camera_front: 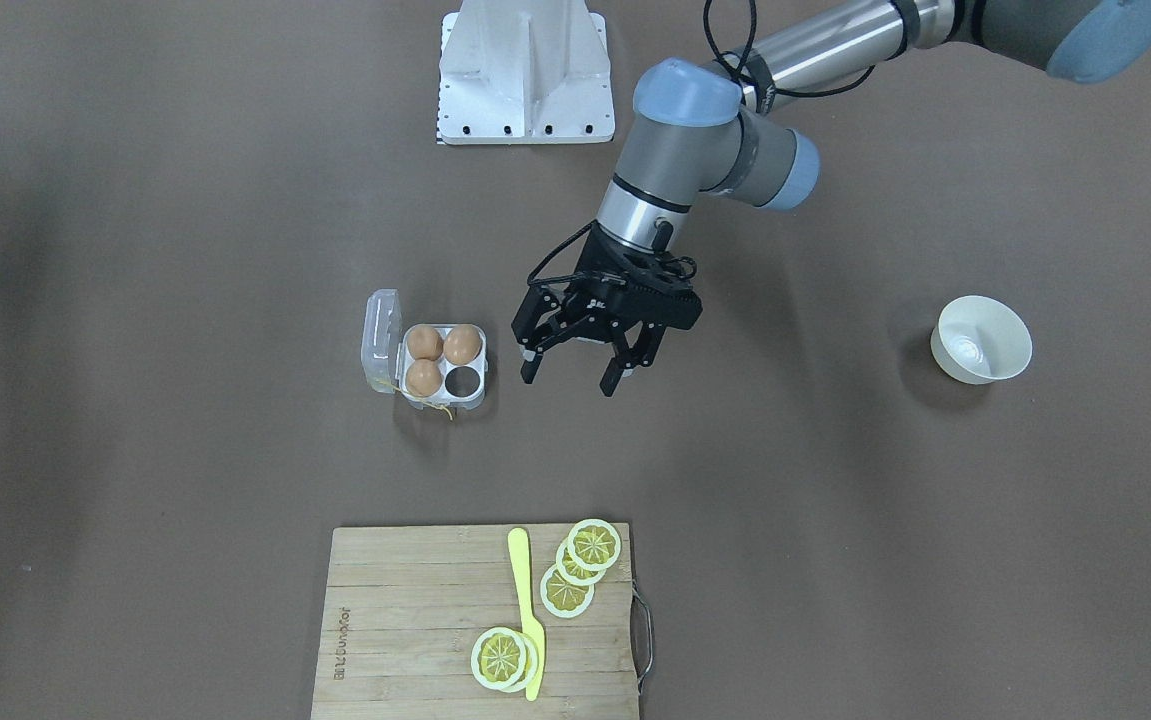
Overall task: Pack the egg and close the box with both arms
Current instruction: 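Withdraw the left gripper toward the cutting board while the right arm approaches the box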
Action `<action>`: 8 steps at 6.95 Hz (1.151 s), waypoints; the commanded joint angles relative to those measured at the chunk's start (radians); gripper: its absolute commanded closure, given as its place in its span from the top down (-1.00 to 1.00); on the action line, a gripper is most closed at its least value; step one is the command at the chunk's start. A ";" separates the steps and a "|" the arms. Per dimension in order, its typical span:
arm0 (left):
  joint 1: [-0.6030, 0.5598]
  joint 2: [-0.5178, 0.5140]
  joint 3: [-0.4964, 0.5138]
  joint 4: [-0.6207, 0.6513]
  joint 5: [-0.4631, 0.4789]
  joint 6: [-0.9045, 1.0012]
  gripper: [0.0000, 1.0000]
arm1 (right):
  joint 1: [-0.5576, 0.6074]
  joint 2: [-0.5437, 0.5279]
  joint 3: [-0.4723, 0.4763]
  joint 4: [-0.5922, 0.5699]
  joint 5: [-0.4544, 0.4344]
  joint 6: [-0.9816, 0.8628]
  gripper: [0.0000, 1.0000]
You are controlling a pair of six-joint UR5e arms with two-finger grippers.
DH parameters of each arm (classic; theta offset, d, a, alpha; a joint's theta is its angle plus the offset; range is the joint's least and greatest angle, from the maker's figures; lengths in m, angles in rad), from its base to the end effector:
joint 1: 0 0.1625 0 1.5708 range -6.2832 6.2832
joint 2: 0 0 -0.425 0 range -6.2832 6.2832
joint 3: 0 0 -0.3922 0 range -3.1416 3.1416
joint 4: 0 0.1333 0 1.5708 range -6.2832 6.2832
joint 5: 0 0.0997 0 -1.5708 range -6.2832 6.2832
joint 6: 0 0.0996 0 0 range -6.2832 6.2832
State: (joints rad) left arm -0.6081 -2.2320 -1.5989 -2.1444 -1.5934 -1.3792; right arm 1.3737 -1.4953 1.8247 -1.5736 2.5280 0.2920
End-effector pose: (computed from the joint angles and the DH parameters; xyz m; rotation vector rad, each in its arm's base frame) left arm 0.4904 -0.5010 0.1837 0.4764 1.1778 -0.3451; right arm -0.0502 -0.5162 0.4818 0.0625 -0.9922 -0.0693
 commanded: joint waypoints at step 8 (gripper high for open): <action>-0.213 0.166 -0.328 0.294 -0.301 -0.014 0.95 | -0.570 0.208 -0.125 0.659 -0.182 0.964 -1.00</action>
State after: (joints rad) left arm -0.8198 -2.0759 -1.9280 -1.8458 -1.8944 -1.3930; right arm 0.8307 -1.3344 1.7095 -0.9122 2.3479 1.2218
